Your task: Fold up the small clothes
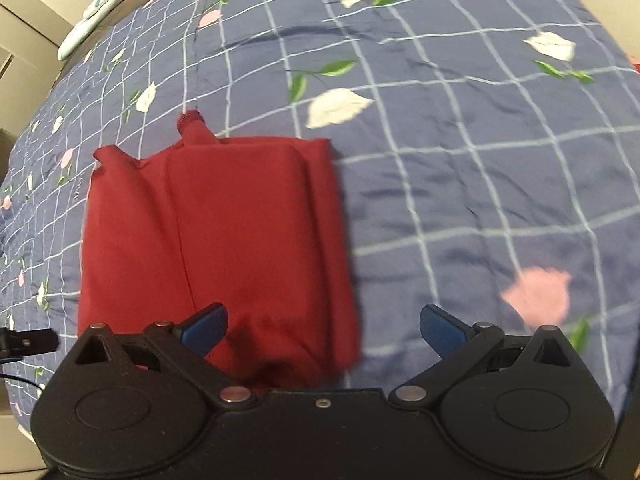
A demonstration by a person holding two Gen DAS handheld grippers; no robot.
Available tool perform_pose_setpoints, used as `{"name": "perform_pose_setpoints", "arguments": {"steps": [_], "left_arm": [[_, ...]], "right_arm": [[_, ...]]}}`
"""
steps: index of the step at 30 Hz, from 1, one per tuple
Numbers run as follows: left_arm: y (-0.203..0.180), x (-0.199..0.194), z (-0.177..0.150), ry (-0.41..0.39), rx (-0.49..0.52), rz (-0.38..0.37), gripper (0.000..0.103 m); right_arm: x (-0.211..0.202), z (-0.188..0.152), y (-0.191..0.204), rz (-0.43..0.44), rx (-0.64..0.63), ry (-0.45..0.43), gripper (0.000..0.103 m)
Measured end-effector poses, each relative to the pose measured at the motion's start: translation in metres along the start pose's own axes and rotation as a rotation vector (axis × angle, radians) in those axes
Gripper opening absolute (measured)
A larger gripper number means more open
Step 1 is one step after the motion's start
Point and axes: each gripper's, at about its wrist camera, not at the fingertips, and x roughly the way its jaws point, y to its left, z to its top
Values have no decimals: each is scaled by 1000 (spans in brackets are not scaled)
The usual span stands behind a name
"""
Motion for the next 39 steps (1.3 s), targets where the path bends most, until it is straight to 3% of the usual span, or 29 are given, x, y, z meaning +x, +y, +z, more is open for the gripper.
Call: {"name": "perform_pose_setpoints", "arguments": {"steps": [10,14,27,32,34,36,37,39], "left_arm": [[-19,40,25,33,20,-10,102],[-24,48,27,48,36,-4,102],[-19,70,34,124,14,-38,103],[-13,73,38,169,-10,-66,103],[-13,71,39,174,-9,-76,99],[-14,69,41,173,-4,-98,85],[-16,66,41,169,3,-121,80],[-20,61,41,166,16,-161,52]], "right_arm": [[36,27,7,-1,33,60,96],[43,22,2,-4,73,79,102],[50,18,6,-25,50,85,102],[47,17,13,-41,56,74,94],[44,18,17,-37,51,67,86],[41,18,23,-23,42,60,71],[39,19,26,-29,36,57,69],[37,19,31,-18,31,51,49]]}}
